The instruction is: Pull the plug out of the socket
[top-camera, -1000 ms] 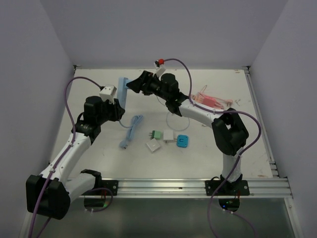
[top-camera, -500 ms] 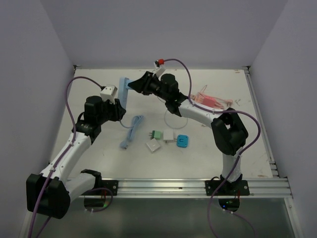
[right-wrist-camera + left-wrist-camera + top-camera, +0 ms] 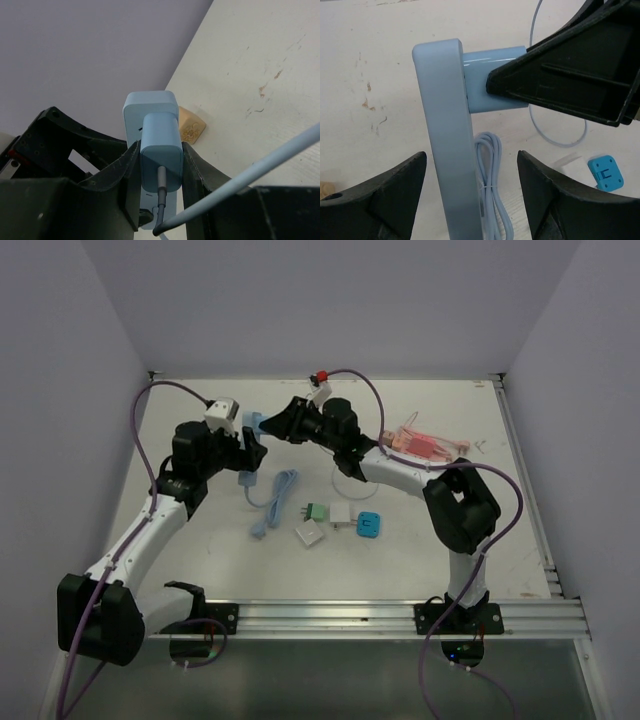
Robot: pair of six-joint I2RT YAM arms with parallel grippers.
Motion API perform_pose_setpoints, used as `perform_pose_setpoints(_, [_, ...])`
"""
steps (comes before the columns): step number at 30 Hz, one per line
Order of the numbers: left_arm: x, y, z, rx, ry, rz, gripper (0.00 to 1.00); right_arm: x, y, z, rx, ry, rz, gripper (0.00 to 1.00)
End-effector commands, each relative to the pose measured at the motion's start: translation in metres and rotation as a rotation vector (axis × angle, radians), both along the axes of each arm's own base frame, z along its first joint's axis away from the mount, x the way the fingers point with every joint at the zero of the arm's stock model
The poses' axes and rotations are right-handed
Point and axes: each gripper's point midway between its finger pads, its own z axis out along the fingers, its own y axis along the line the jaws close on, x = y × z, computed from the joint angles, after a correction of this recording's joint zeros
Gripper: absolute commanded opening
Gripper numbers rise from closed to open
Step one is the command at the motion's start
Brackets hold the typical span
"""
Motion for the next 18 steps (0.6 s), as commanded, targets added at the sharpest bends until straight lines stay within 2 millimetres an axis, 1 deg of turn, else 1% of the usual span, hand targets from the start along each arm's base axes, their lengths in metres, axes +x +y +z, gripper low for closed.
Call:
perform_pose_setpoints(1, [0.019, -0.006, 0.027, -0.028, -0.068, 0.005, 0.76, -0.018, -0.002, 0.069, 0.126, -0.119, 0.044, 0.00])
perform_pose_setpoints(2, [0.023, -0.007, 0.024, -0.025, -0.056, 0.007, 0.74, -0.021, -0.002, 0.069, 0.124, -0.121, 0.054, 0.00])
perform_pose_setpoints(3, [0.025, -0.007, 0.023, -0.024, -0.053, 0.007, 0.70, -0.022, -0.002, 0.068, 0.121, -0.123, 0.057, 0.00])
perform_pose_setpoints(4, [0.028, -0.007, 0.021, -0.021, -0.048, 0.011, 0.69, -0.024, -0.002, 0.067, 0.122, -0.124, 0.066, 0.00])
perform_pose_setpoints(5, [0.030, -0.007, 0.019, -0.020, -0.040, 0.013, 0.67, -0.026, -0.002, 0.067, 0.122, -0.124, 0.070, 0.00])
perform_pose_setpoints(6, [0.031, -0.007, 0.018, -0.018, -0.037, 0.014, 0.62, -0.026, -0.003, 0.066, 0.123, -0.122, 0.072, 0.00])
perform_pose_setpoints(8, [0.033, -0.006, 0.011, -0.013, -0.021, 0.021, 0.59, -0.029, -0.004, 0.066, 0.127, -0.126, 0.078, 0.00])
perform_pose_setpoints(9, [0.033, -0.006, 0.008, -0.012, -0.015, 0.021, 0.53, -0.029, -0.004, 0.065, 0.127, -0.124, 0.080, 0.00])
perform_pose_setpoints(11, [0.033, -0.005, 0.000, -0.010, 0.002, 0.028, 0.47, -0.031, -0.004, 0.066, 0.130, -0.127, 0.083, 0.00])
perform_pose_setpoints(12, [0.033, -0.005, -0.001, -0.007, 0.002, 0.030, 0.39, -0.032, -0.005, 0.067, 0.131, -0.128, 0.084, 0.00])
perform_pose_setpoints(13, [0.034, -0.002, -0.004, -0.001, 0.005, 0.045, 0.35, -0.033, -0.005, 0.066, 0.129, -0.126, 0.086, 0.00])
perform_pose_setpoints(14, [0.034, -0.001, -0.005, 0.002, 0.008, 0.054, 0.25, -0.033, -0.006, 0.066, 0.129, -0.129, 0.084, 0.00])
perform_pose_setpoints(17, [0.036, 0.007, -0.006, 0.018, 0.011, 0.102, 0.07, -0.037, -0.007, 0.067, 0.129, -0.132, 0.086, 0.00])
perform_pose_setpoints(18, [0.037, 0.009, -0.007, 0.019, 0.013, 0.117, 0.03, -0.037, -0.009, 0.066, 0.128, -0.134, 0.081, 0.00])
